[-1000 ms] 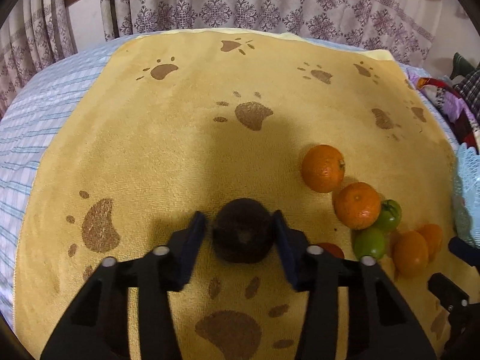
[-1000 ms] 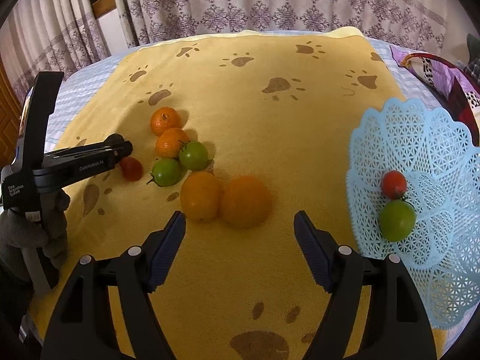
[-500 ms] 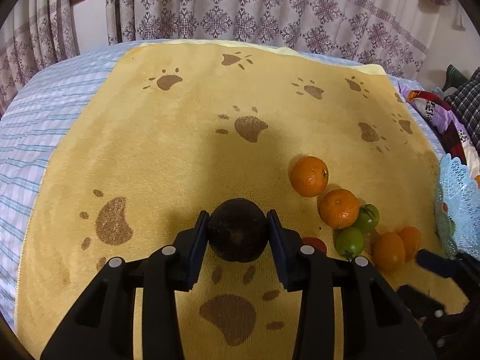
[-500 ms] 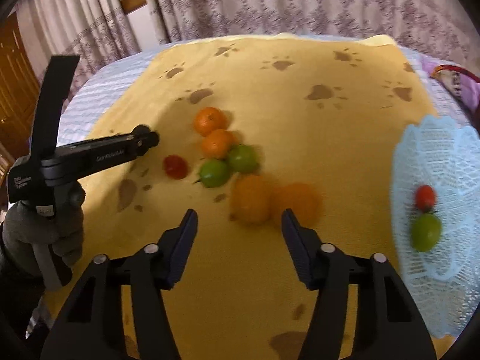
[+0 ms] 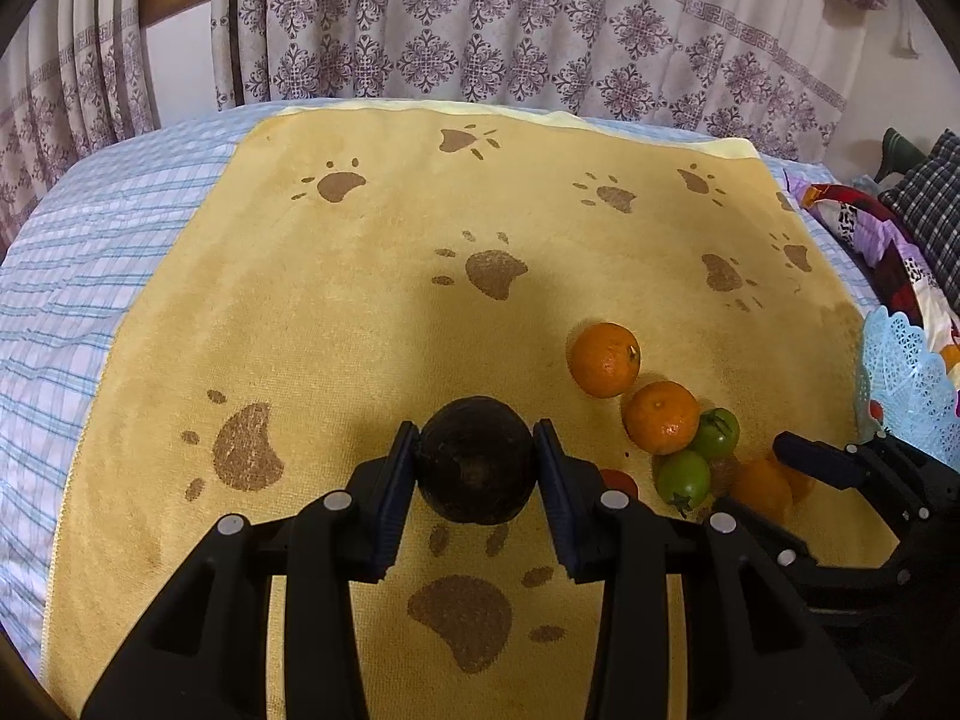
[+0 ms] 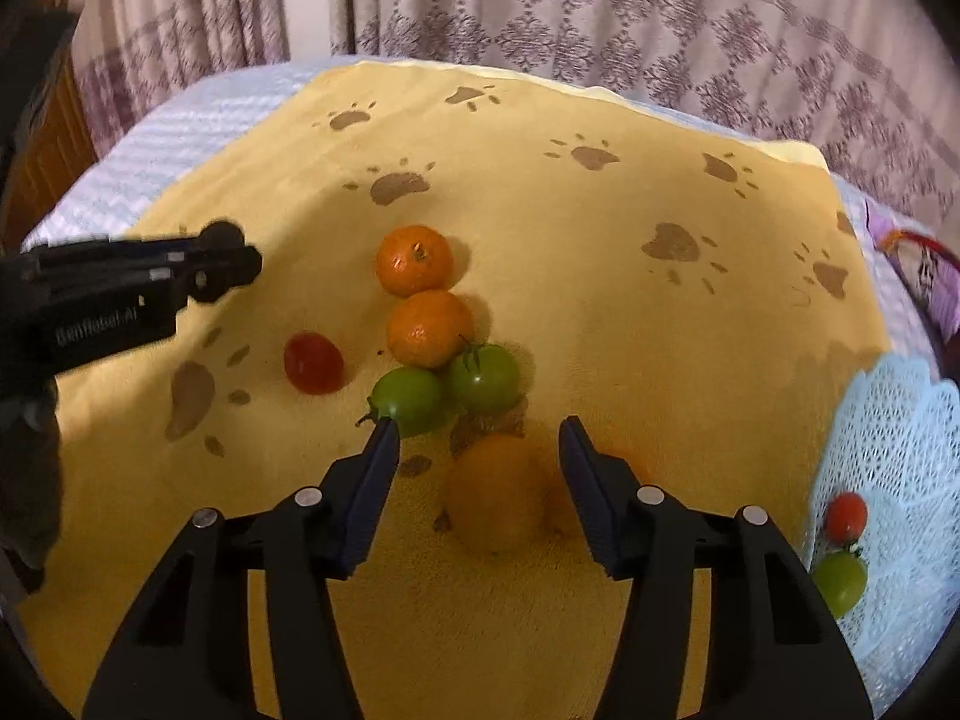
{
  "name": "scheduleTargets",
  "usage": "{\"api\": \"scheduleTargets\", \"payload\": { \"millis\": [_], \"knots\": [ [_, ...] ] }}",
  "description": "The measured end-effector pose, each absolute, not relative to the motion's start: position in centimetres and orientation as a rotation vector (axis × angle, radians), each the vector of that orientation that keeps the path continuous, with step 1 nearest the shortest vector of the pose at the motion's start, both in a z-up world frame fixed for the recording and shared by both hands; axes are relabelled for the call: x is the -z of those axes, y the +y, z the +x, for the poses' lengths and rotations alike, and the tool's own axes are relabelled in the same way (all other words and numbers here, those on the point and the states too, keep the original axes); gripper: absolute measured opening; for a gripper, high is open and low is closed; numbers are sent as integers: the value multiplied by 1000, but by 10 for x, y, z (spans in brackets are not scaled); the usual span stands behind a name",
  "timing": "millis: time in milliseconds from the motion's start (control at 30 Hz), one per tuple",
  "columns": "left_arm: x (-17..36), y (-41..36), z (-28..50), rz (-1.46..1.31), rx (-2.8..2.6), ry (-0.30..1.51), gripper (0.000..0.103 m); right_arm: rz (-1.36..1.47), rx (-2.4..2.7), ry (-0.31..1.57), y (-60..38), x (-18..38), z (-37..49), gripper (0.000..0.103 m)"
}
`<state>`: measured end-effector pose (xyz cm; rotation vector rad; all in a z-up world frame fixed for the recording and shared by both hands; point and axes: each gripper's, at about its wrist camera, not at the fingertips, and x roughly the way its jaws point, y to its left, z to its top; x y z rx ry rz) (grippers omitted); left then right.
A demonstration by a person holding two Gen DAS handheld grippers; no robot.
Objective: Organize fruits
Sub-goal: 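Grasp the large orange tomato with the right tool while the left tool holds the plum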
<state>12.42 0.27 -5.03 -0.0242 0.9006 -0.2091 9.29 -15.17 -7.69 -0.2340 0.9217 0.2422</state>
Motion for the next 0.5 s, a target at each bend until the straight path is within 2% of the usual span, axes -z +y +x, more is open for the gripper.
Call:
{"api": "scheduleTargets", "payload": {
  "millis": [67, 200, 500],
  "knots": [
    [51, 2, 124, -24, 206, 908, 39, -293, -239, 911, -147, 81, 91, 54],
    [51, -2, 121, -9, 203, 908, 39, -372, -209, 898, -144, 87, 88, 33],
    [42, -8, 111, 40, 186, 863, 39, -231, -233, 894, -159, 65, 80, 32]
  ]
}}
